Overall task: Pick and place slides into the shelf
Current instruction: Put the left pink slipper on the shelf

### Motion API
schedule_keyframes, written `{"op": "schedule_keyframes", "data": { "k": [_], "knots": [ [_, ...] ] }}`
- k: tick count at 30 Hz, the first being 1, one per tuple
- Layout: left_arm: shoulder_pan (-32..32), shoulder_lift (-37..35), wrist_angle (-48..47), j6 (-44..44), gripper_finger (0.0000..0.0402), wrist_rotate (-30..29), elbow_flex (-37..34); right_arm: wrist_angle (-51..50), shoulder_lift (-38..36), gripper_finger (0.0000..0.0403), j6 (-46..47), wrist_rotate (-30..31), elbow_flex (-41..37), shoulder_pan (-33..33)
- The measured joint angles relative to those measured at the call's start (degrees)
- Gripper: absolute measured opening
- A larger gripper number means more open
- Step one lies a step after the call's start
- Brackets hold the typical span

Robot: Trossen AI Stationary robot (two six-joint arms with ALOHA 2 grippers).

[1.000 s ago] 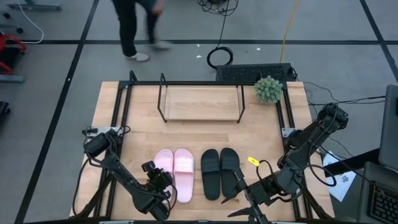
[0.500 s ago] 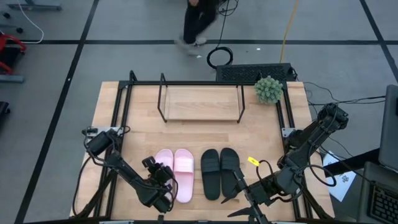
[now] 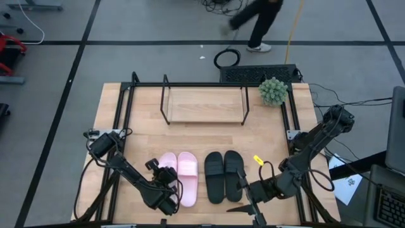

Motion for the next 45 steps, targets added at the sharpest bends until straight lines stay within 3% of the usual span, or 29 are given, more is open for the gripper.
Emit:
{"op": "schedule_keyframes", "data": {
  "k": [6, 15, 20, 27, 33, 38, 42, 45],
  "knots": [
    [-1.56, -1.32, -14.56, -1.10, 0.0002, -0.81, 7.28, 3.73, -0.02, 0.0176, -0.98, -0.02, -0.55, -0.01],
    [0.27, -9.94, -13.53, 9.16, 0.0001, -9.86, 13.10, 4.25, -3.73, 0.0176, -4.10, -0.03, -0.59, -0.03],
    [6.75, -12.60, -14.00, 23.69, 0.0000, -16.88, 17.57, 4.17, -7.32, 0.0176, -7.60, -0.04, -0.59, 0.04],
    [22.27, -15.67, -13.72, 40.80, 0.0000, -27.80, 25.59, 3.64, -10.72, 0.0176, -14.04, -0.04, -0.59, -0.02],
    [37.38, -16.16, -5.06, 64.92, 0.0000, -25.28, 27.22, 3.07, -12.74, 0.0176, -19.04, 0.48, -0.59, -1.45],
    [47.82, -16.27, 12.26, 84.97, 0.0000, -17.80, 22.82, 0.22, -15.02, 0.0176, -22.81, 8.98, -0.59, -2.12],
    [53.31, -16.31, 20.44, 89.89, 0.0000, -14.43, 18.20, -2.20, -17.24, 0.0176, -24.73, 15.69, -0.59, -2.29],
    [55.47, -16.28, 20.96, 90.27, 0.0000, -13.30, 14.86, -3.10, -18.96, 0.0176, -26.75, 18.22, -0.59, -2.29]
  ]
}}
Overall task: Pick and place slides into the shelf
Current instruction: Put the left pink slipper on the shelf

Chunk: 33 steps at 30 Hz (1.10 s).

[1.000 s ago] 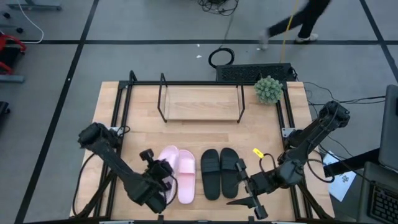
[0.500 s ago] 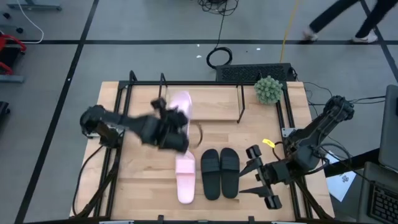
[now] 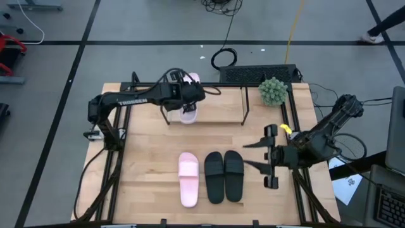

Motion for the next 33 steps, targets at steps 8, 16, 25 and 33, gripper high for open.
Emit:
{"op": "schedule_keyframes", "data": {
  "k": [8, 16, 25, 33],
  "knots": [
    [2.26, 0.03, 8.62, 2.80, 0.0000, 2.76, -12.00, -0.21, -2.44, 0.0176, -4.05, 1.64, 0.00, -1.27],
    [5.89, -0.04, 16.82, 5.55, 0.0000, 2.24, -20.35, -1.37, -2.33, 0.0176, -3.99, 2.96, 0.02, -4.19],
    [7.43, -0.02, 21.48, 10.01, 0.0000, 3.45, -24.15, -1.51, -2.33, 0.0176, -1.97, 2.96, 0.01, -6.93],
    [9.32, -0.21, 26.29, 13.24, 0.0000, 3.73, -26.29, -1.90, -2.31, 0.0176, -1.00, 2.76, 0.00, -8.53]
  ]
}}
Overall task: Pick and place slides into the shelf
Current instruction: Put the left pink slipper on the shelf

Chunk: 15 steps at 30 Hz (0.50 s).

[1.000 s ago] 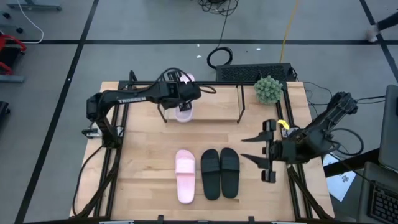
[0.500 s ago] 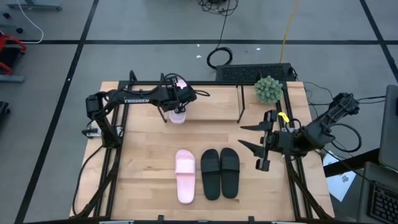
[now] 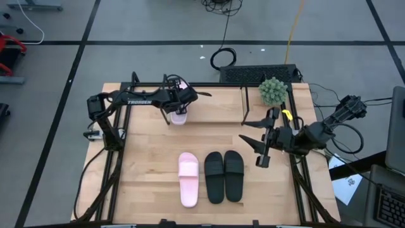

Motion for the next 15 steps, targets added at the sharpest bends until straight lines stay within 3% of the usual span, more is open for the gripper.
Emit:
{"op": "schedule_keyframes", "data": {
  "k": [15],
  "knots": [
    [1.20, -2.35, 2.91, -0.11, 0.0000, 2.56, -5.14, -0.04, 0.04, 0.0176, -0.11, -0.04, 0.02, -0.54]
  ]
}}
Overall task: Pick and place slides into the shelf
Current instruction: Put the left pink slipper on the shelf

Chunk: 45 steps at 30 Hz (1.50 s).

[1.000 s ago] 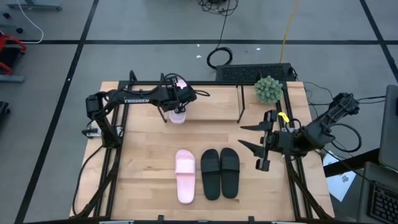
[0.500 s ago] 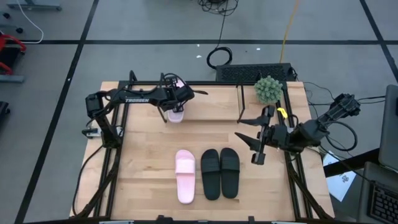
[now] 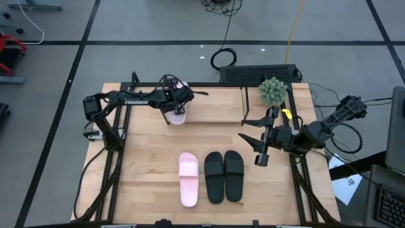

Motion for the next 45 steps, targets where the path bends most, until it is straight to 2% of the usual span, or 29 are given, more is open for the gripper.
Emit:
{"op": "schedule_keyframes", "data": {
  "k": [18, 24, 33, 45],
  "knots": [
    [1.61, 0.03, 1.89, 0.74, 0.0002, -0.07, -1.55, 0.07, 0.65, 0.0176, 0.22, -0.02, 0.00, -0.02],
    [1.51, 0.03, 1.31, 0.69, 0.0017, 1.63, -1.55, 0.04, 1.14, 0.0176, 0.07, -0.02, 0.00, -0.02],
    [1.73, 0.03, 0.42, 0.33, 0.0006, 2.99, -1.53, 0.26, 1.14, 0.0176, 0.17, -0.02, 0.00, -0.02],
    [2.29, 0.07, -1.39, -1.88, 0.0074, 3.21, -1.48, 0.25, 1.14, 0.0176, 0.04, -0.02, 0.00, -0.02]
  ]
}}
